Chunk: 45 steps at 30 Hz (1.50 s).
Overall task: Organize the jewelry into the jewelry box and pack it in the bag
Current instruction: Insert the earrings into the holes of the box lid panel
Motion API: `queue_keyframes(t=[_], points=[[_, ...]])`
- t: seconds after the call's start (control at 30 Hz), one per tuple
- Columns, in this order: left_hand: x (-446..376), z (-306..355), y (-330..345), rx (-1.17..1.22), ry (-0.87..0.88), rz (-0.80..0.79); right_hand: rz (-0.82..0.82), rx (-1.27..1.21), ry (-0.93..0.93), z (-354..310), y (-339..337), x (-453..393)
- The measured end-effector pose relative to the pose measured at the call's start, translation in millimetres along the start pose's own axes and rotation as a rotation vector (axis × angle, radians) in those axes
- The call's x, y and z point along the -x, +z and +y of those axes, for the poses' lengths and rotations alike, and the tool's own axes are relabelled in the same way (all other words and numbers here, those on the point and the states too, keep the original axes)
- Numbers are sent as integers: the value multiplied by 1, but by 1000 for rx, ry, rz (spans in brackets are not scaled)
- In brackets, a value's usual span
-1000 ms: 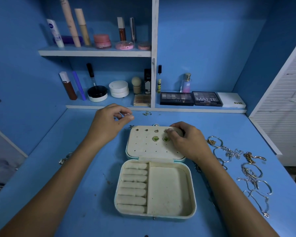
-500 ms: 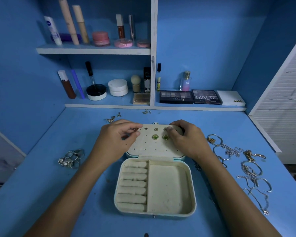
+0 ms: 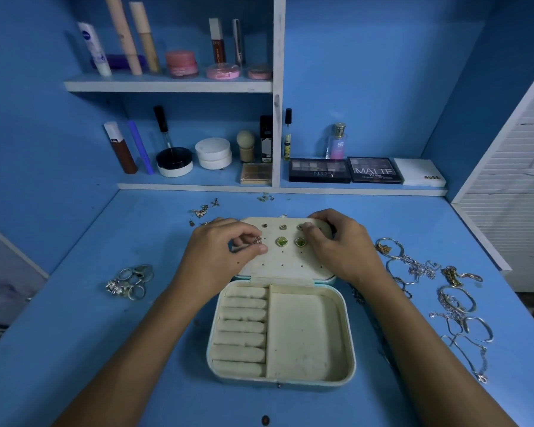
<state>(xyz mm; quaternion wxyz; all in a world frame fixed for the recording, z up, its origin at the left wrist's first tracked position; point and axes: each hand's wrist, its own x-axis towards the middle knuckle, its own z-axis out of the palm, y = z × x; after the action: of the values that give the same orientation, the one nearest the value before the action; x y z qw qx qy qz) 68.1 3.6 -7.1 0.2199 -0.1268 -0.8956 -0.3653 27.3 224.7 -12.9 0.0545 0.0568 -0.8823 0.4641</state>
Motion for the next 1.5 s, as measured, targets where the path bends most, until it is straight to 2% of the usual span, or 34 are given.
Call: queue_keyframes(t=[0.77, 1.37, 1.5], points=[[-4, 12, 5, 126, -201, 9, 8, 10, -35, 0, -1, 1], [1, 27, -4, 69, -233, -34, 6, -27, -26, -1, -2, 2], [12, 46, -5, 243, -339, 18, 40, -110, -46, -2, -3, 5]])
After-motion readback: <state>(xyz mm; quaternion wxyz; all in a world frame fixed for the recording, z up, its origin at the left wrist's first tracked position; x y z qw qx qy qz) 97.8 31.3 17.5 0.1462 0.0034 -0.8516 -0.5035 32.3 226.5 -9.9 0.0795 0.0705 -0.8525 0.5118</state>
